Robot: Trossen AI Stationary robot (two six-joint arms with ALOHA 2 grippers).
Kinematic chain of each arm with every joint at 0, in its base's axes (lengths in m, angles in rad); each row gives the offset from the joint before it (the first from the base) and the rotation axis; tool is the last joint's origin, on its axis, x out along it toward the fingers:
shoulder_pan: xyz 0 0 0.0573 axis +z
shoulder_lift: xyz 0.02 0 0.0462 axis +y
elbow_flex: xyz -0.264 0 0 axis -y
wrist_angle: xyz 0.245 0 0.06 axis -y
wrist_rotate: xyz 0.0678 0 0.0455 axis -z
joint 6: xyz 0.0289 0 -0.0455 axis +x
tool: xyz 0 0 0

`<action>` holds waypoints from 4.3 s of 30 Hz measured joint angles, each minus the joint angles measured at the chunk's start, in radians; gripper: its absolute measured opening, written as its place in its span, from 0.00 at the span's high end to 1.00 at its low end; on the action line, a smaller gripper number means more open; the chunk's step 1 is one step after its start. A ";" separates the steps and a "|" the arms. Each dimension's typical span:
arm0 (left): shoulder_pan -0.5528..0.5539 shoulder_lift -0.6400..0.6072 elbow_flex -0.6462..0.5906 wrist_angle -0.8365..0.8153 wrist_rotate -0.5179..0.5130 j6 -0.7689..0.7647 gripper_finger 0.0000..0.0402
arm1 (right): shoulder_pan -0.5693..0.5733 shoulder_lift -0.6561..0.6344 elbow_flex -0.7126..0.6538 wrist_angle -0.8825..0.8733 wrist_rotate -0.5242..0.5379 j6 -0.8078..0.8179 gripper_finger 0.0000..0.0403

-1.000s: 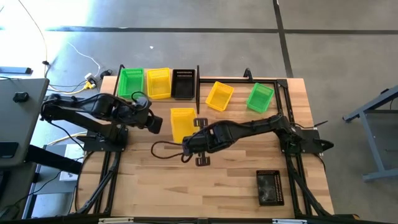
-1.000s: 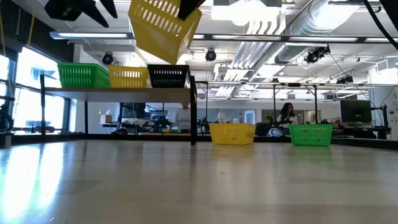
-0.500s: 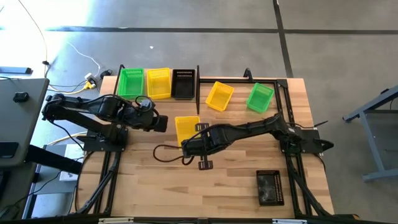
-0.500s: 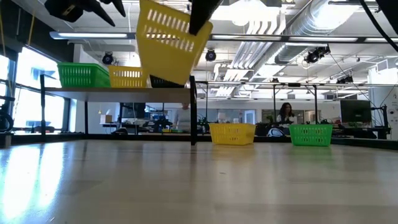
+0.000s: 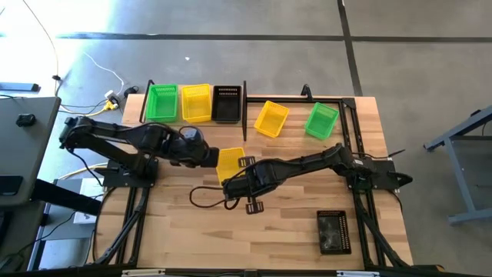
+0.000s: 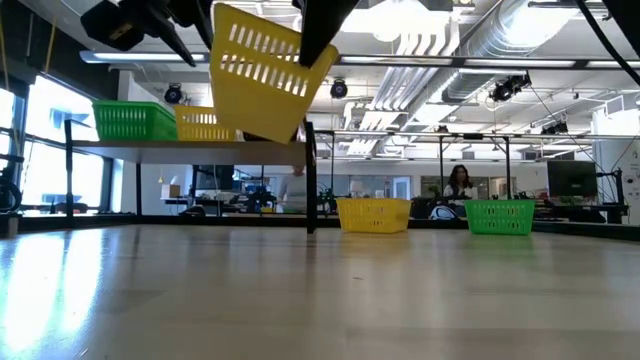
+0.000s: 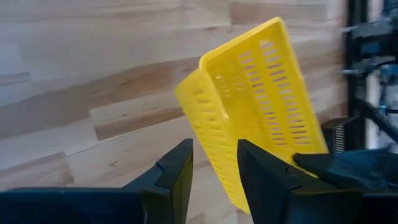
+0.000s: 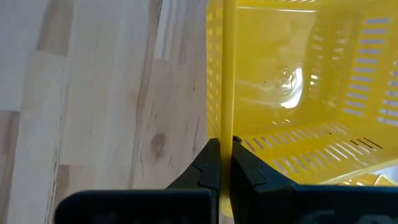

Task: Stack baskets on shelf by color
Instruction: Stack the bottom yellow bin on top of the yellow bin on the shelf

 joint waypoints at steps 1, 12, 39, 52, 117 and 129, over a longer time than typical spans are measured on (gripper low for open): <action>0.002 0.009 0.000 0.001 0.001 -0.005 0.71 | 0.000 0.000 0.000 -0.001 0.000 0.000 1.00; 0.021 0.057 0.001 0.076 0.001 -0.015 0.71 | 0.000 0.013 0.001 0.002 0.010 0.006 1.00; 0.033 0.138 0.000 0.066 -0.044 0.001 0.96 | 0.010 0.013 0.001 0.016 0.054 0.107 1.00; 0.032 0.138 0.000 0.067 -0.071 0.086 0.98 | 0.004 0.013 0.001 0.022 0.058 0.098 1.00; 0.851 -0.141 0.270 -0.111 0.132 0.678 0.99 | -0.325 -0.190 0.004 -0.033 0.217 -0.094 0.60; 1.024 0.024 0.355 -0.240 0.238 0.698 0.99 | -0.423 -0.193 0.004 -0.031 0.121 -0.260 0.60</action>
